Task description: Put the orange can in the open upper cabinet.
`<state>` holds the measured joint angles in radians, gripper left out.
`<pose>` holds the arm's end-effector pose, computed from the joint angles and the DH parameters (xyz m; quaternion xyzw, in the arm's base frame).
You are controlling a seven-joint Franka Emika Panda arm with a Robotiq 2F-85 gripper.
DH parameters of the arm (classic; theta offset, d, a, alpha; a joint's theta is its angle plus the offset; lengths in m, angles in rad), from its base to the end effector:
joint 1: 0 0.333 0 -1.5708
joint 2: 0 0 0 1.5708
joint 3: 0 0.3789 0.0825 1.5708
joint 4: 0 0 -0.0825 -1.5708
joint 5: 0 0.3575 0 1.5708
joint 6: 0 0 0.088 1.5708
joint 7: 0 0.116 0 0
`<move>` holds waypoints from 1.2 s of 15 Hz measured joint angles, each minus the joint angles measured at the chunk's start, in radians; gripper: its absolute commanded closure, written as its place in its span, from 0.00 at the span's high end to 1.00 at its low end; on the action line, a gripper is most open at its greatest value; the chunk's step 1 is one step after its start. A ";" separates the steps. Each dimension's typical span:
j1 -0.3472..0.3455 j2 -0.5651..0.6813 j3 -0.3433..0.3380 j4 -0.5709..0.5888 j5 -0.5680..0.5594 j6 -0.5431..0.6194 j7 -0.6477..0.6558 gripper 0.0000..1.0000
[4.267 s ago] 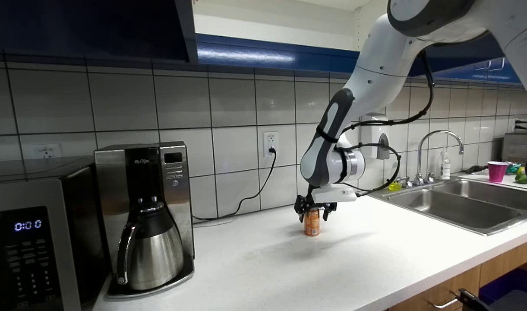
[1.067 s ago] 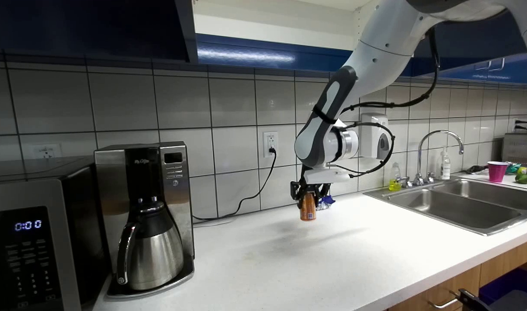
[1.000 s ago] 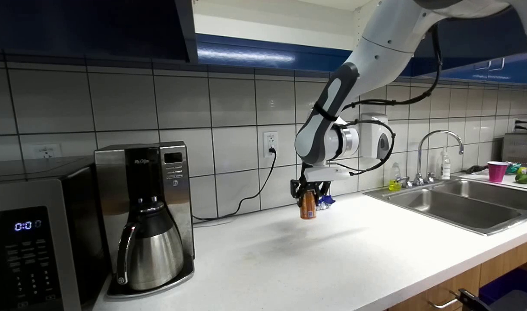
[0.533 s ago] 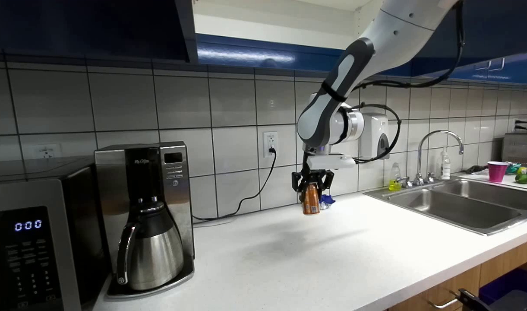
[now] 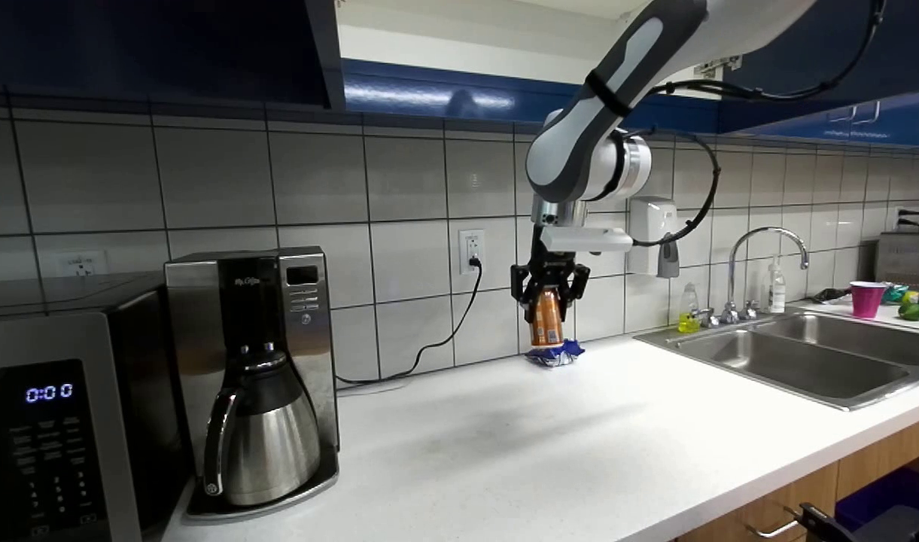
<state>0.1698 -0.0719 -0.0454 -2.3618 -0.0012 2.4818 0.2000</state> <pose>0.4832 0.0601 0.4463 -0.9947 0.0373 -0.0943 0.0167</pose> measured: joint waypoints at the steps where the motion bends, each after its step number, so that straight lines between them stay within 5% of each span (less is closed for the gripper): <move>1: -0.006 -0.033 0.010 -0.004 0.000 -0.025 0.005 0.38; 10: -0.052 -0.289 0.085 0.017 0.000 -0.251 0.060 0.38; 18: -0.068 -0.390 0.129 0.185 0.000 -0.409 0.109 0.38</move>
<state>0.1018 -0.4616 0.0838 -2.1770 -0.0010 2.0727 0.3093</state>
